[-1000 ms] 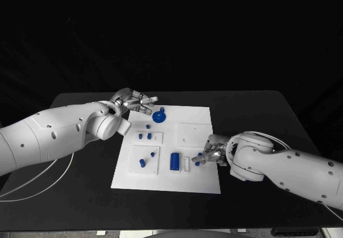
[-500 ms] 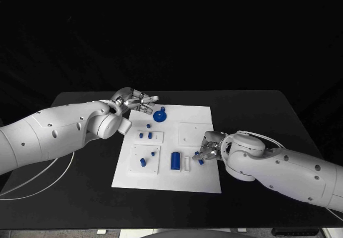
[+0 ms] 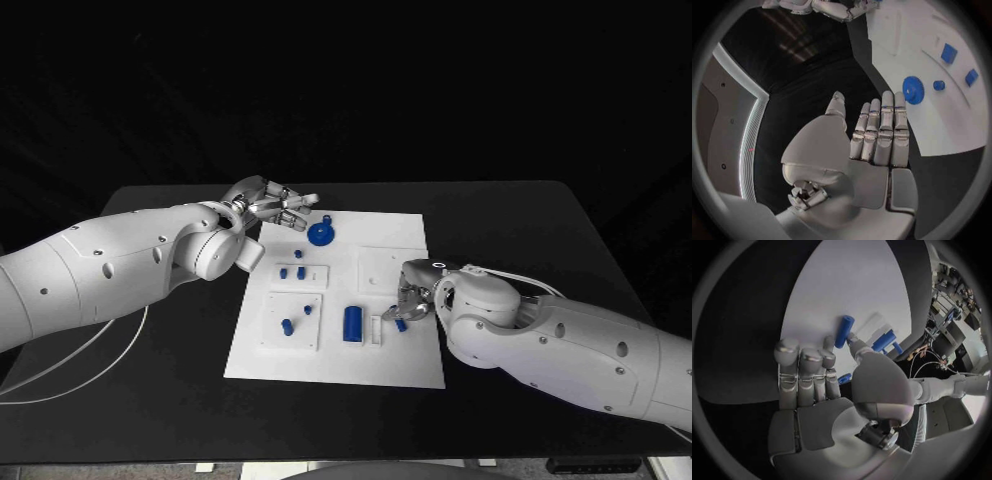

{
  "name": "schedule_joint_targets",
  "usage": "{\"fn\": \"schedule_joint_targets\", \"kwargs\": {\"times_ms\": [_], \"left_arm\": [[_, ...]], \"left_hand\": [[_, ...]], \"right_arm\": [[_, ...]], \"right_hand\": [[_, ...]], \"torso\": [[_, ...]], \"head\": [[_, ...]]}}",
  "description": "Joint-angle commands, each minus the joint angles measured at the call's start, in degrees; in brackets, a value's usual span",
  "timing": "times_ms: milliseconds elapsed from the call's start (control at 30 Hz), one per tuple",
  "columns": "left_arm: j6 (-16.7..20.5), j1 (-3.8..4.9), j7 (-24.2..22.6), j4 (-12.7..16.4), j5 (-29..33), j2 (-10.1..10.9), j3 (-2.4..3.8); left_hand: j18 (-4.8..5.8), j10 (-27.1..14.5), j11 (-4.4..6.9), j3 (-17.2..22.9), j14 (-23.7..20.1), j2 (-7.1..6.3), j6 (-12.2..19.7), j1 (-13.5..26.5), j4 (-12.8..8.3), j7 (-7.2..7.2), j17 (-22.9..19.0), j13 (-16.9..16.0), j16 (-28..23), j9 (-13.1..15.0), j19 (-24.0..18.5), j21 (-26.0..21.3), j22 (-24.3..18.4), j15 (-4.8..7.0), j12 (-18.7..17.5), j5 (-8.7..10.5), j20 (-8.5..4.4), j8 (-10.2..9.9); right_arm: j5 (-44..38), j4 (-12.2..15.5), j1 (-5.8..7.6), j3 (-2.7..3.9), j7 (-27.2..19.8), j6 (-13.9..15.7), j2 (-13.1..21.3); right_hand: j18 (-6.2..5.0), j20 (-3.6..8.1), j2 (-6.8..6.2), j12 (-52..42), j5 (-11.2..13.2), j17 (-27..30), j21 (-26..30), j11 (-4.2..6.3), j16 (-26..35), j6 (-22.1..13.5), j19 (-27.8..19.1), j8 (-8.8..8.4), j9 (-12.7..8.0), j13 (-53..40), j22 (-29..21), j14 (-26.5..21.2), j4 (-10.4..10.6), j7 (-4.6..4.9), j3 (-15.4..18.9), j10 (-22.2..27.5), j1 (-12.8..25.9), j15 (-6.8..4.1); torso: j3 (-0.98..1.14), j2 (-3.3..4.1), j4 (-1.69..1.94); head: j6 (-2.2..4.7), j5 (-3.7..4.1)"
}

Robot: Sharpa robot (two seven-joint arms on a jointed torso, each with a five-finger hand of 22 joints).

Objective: Assemble the parts on the task board

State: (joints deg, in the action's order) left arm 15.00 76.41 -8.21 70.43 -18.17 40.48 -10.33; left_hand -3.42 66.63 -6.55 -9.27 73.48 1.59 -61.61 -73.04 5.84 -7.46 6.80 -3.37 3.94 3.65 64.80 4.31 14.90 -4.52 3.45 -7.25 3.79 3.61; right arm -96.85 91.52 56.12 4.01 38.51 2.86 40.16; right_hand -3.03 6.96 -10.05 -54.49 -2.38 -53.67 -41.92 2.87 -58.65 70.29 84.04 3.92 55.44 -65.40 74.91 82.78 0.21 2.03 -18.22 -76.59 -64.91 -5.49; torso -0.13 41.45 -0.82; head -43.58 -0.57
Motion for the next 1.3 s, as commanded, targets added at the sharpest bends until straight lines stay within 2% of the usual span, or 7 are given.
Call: {"fn": "schedule_joint_targets", "kwargs": {"times_ms": [33,200,300,367,567,867,1300], "left_arm": [[-1.0,0.05,0.1,0.2,-0.3,0.0,0.04],[-1.1,0.05,0.3,0.3,-0.5,0.3,0.03],[-1.2,0.05,0.4,0.4,-0.5,0.4,0.03],[-1.3,0.05,0.5,0.4,-0.6,0.4,0.03],[-1.4,0.05,0.7,0.5,-0.7,0.5,0.03],[-1.5,0.05,0.8,0.5,-0.8,0.5,0.03],[-1.6,0.05,0.8,0.5,-1.0,0.5,0.03]], "left_hand": [[0.78,-0.1,0.08,0.0,0.1,-0.01,0.2,-0.2,-0.2,0.14,0.1,-0.1,-0.1,0.1,0.1,0.4,0.0,-0.15,0.2,-0.24,-0.14,0.1],[0.78,-0.1,0.08,0.0,0.1,-0.01,0.2,-0.2,-0.2,0.14,0.1,-0.1,-0.1,0.1,0.1,0.4,0.0,-0.15,0.2,-0.24,-0.14,0.1],[0.78,-0.1,0.08,0.0,0.1,-0.01,0.2,-0.2,-0.2,0.14,0.1,-0.1,-0.1,0.1,0.1,0.4,0.0,-0.15,0.2,-0.24,-0.14,0.1],[0.78,-0.1,0.08,0.0,0.1,-0.01,0.2,-0.2,-0.2,0.14,0.1,-0.1,-0.1,0.1,0.1,0.4,0.0,-0.15,0.2,-0.24,-0.14,0.1],[0.78,-0.1,0.08,0.0,0.1,-0.01,0.2,-0.2,-0.2,0.14,0.1,-0.1,-0.1,0.1,0.1,0.4,0.0,-0.15,0.2,-0.24,-0.14,0.1],[0.77,-0.1,0.06,0.0,0.0,-0.11,0.2,-0.2,-0.2,0.12,0.1,-0.1,-0.1,0.1,0.1,0.3,0.0,-0.18,0.2,-0.29,-0.12,0.1],[0.77,-0.1,0.06,0.0,0.0,-0.13,0.3,-0.2,-0.2,0.11,0.1,-0.1,-0.1,0.1,0.1,0.3,0.0,-0.17,0.2,-0.3,-0.12,0.1]], "right_arm": [[-2.9,-0.4,-1.07,-0.77,3.0,-3.5,0.7],[-1.7,1.3,-1.6,-0.81,2.9,-3.3,1.9],[0.2,2.3,-1.77,-0.82,3.0,-3.8,2.7],[1.9,2.7,-1.84,-0.82,3.1,-4.4,3.1],[6.5,3.1,-2.04,-0.82,3.2,-6.4,4.0],[8.1,3.2,-2.26,-0.82,3.1,-5.3,4.3],[21.4,5.0,-2.29,0.53,0.4,9.0,5.4]], "right_hand": [[0.43,0.24,0.06,0.2,-0.4,0.1,0.1,-0.13,0.4,0.1,3.1,-0.31,-43.8,0.0,3.8,0.1,-0.8,0.09,-0.4,0.0,-1.1,-0.24],[0.3,-0.01,0.11,0.2,-1.4,0.3,0.2,-0.37,0.6,-0.9,3.1,-0.34,-45.3,0.0,3.8,0.1,-2.0,0.47,-3.9,0.3,-1.0,-0.02],[0.13,-0.06,0.19,0.2,-13.6,0.4,0.3,-0.37,0.5,-1.0,3.1,-0.3,-46.4,0.0,3.9,0.1,-3.6,0.65,-6.7,0.7,-0.5,-0.06],[0.06,-0.12,0.37,0.1,-18.5,0.5,0.3,-0.42,0.5,-1.5,3.1,-0.34,-47.5,0.0,3.9,0.1,-4.8,0.92,-8.2,0.9,0.3,0.01],[-0.27,-0.35,1.25,0.0,-27.3,0.7,0.5,-0.72,0.3,-3.2,3.1,-0.31,-51.5,0.3,4.1,-0.1,-8.3,1.87,-12.7,1.4,4.7,0.2],[-0.42,-0.37,2.58,-0.4,-30.6,0.7,0.4,-0.66,0.1,-3.4,3.1,-0.3,-51.6,0.5,4.4,-0.2,-11.3,2.05,-16.0,1.6,7.2,0.15],[-0.36,-0.02,2.71,-0.8,-30.8,0.3,-1.3,-0.31,-0.4,-1.7,3.2,-0.29,-51.5,0.5,4.6,-0.2,-10.9,1.43,-13.7,0.9,7.6,-0.2]], "torso": [[0.01,-0.02,0.04],[0.05,0.03,0.0],[0.0,0.01,-0.03],[-0.02,-0.02,-0.04],[0.0,0.0,-0.03],[0.02,0.0,-0.01],[-0.05,-0.03,0.03]], "head": [[-0.01,-0.11],[-0.23,-0.34],[-0.3,-0.39],[-0.35,-0.4],[-0.48,-0.38],[-0.55,-0.31],[-0.69,-0.65]]}}
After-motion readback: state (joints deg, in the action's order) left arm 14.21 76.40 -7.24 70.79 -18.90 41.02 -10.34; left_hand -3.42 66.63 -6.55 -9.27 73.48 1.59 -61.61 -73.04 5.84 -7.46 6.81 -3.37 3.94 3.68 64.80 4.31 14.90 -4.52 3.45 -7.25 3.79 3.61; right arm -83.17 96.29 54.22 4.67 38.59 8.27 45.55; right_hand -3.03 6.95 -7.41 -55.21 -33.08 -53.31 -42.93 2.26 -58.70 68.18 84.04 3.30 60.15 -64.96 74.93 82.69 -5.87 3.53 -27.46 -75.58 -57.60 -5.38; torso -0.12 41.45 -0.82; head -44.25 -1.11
